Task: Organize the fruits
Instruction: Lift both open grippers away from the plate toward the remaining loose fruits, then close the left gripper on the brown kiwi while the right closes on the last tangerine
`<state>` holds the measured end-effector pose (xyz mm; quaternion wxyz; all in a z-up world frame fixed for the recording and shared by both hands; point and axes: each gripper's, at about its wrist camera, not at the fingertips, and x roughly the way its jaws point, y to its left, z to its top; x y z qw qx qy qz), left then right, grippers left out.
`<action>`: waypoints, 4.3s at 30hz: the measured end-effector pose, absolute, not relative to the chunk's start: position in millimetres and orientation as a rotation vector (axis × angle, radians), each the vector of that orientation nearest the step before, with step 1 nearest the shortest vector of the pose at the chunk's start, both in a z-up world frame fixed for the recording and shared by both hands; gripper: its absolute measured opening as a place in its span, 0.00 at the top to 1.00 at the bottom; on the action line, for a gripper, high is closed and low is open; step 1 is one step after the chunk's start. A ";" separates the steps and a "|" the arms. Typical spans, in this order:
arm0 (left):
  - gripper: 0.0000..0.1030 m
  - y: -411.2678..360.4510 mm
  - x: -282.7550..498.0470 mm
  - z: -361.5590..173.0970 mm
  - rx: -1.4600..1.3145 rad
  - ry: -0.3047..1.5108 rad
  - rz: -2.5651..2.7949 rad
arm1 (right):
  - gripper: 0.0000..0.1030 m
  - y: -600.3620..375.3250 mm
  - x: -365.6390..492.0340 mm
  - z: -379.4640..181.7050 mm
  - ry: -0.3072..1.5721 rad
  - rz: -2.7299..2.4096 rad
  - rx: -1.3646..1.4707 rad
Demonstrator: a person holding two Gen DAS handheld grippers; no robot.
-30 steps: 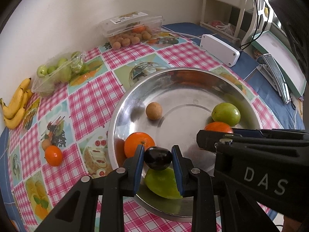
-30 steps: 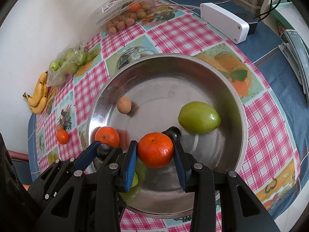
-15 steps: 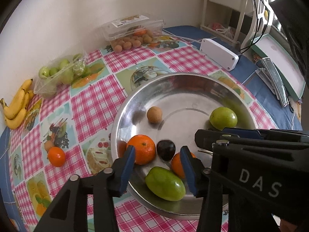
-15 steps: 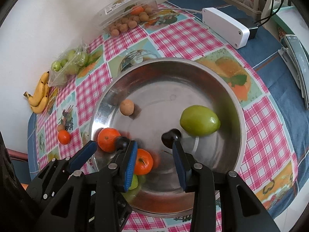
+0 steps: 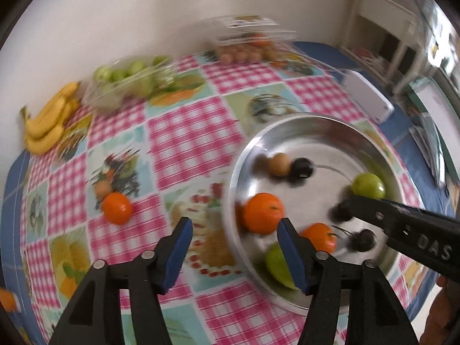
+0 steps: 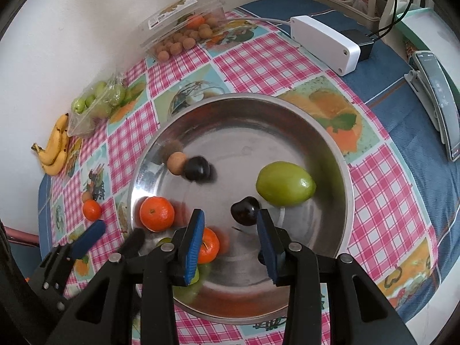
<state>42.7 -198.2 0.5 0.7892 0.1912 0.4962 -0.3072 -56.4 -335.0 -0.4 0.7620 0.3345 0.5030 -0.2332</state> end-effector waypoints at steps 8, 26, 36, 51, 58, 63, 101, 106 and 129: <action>0.28 -163.4 70.6 -11.8 0.285 1.167 -0.542 | 0.48 -325.2 -48.1 -2.1 1.136 -0.522 0.644; 0.00 -145.9 77.4 -13.2 0.262 1.154 -0.452 | 0.25 -311.9 -39.9 -9.3 1.190 -0.538 0.514; 0.00 -141.2 80.1 -15.6 0.249 1.147 -0.429 | 0.05 -315.6 -41.4 -9.2 1.165 -0.543 0.529; 0.00 -136.6 81.1 -14.4 0.216 1.145 -0.444 | 0.00 -311.3 -39.6 -8.6 1.161 -0.538 0.496; 0.00 -122.7 84.5 -10.7 0.189 1.145 -0.450 | 0.00 -301.7 -32.8 -5.6 1.153 -0.503 0.473; 0.00 -91.9 97.0 -9.2 0.151 1.134 -0.376 | 0.00 -289.5 -28.1 -4.0 1.152 -0.463 0.450; 0.00 3.4 175.2 -14.4 -0.063 1.099 -0.260 | 0.00 -161.5 69.2 -11.7 1.092 -0.137 0.271; 0.00 5.9 186.1 -18.9 -0.091 1.064 -0.256 | 0.00 -159.5 93.1 -24.7 1.097 -0.140 0.243; 0.00 -28.0 203.7 -43.9 -0.067 1.105 -0.322 | 0.44 -155.8 133.8 -50.9 1.094 -0.088 0.252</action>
